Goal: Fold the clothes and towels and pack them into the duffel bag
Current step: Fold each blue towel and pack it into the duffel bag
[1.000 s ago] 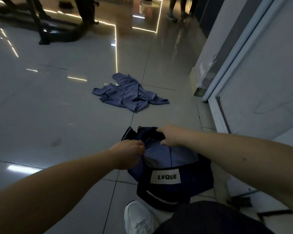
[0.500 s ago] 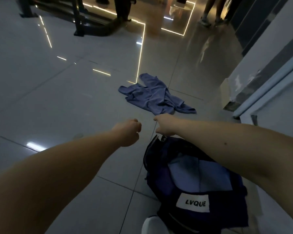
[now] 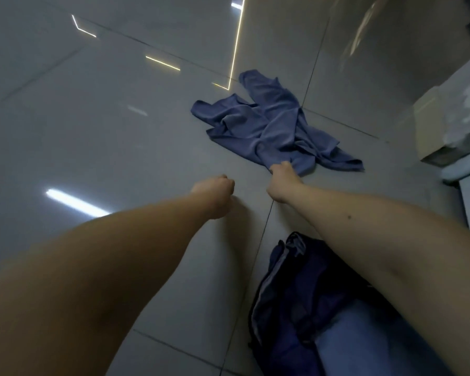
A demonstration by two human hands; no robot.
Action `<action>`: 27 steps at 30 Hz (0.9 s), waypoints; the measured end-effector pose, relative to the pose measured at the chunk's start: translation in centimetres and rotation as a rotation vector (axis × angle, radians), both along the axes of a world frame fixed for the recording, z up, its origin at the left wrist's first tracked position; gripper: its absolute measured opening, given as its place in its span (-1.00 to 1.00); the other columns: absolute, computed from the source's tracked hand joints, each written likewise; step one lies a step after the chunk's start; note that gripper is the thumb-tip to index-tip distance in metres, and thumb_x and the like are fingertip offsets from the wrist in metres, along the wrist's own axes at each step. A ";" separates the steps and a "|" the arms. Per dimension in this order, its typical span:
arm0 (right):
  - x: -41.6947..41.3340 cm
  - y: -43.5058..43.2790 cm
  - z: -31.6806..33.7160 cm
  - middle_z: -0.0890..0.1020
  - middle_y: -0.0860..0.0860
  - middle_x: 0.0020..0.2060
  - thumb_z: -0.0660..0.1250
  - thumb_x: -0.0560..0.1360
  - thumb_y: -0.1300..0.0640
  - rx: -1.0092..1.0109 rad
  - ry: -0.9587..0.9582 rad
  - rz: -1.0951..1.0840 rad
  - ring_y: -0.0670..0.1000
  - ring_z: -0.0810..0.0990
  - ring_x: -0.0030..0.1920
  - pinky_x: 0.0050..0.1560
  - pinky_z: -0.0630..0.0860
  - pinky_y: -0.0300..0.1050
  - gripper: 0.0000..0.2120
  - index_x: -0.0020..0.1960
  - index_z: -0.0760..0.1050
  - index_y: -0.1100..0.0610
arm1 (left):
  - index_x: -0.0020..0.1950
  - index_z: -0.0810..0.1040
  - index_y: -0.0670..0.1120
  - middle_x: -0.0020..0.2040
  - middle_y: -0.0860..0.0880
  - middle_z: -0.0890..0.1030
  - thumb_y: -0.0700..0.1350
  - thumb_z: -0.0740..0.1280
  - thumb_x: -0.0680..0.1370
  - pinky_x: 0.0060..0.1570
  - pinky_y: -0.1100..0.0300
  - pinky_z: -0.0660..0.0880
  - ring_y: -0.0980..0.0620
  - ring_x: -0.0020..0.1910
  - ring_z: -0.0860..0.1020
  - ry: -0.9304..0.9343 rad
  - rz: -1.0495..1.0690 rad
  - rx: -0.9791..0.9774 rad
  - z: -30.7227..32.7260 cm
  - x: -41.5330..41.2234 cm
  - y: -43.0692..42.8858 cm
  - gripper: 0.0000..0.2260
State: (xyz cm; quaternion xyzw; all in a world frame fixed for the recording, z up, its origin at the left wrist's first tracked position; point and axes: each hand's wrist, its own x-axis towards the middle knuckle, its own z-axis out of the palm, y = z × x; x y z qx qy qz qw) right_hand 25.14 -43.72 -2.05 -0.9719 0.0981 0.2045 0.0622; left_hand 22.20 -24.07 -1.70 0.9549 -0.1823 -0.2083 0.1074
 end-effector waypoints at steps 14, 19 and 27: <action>3.4 1.0 -4.1 0.58 0.15 -0.15 0.26 0.57 0.06 0.461 -0.290 -0.425 0.17 0.51 -0.08 -0.18 0.49 -0.18 -0.84 -0.12 0.51 0.12 | 0.26 0.48 -0.11 0.23 -0.12 0.49 -0.07 0.20 0.62 0.09 -0.03 0.49 -0.16 0.17 0.50 0.001 0.084 -0.048 -3.7 3.9 0.2 -0.75; 1.4 2.7 -2.2 0.58 0.08 -0.24 0.23 0.41 0.07 0.569 -0.451 -0.112 0.12 0.51 -0.14 -0.12 0.43 -0.06 -0.89 -0.29 0.43 0.00 | 0.52 0.21 -0.06 0.50 -0.08 0.25 -0.08 0.40 0.52 0.23 -0.11 0.46 -0.18 0.40 0.36 -0.170 0.194 -0.297 -3.2 6.2 0.0 -0.38; 1.1 3.0 4.2 0.45 0.03 -0.34 0.17 0.59 0.28 0.997 -0.711 -0.337 -0.03 0.41 -0.30 -0.21 0.39 -0.12 -0.74 -0.26 0.35 0.08 | -0.01 0.53 -0.13 -0.02 -0.17 0.57 -0.07 0.32 0.51 0.02 -0.03 0.45 -0.18 0.04 0.49 -0.371 0.245 -0.420 -0.1 8.4 0.6 -0.86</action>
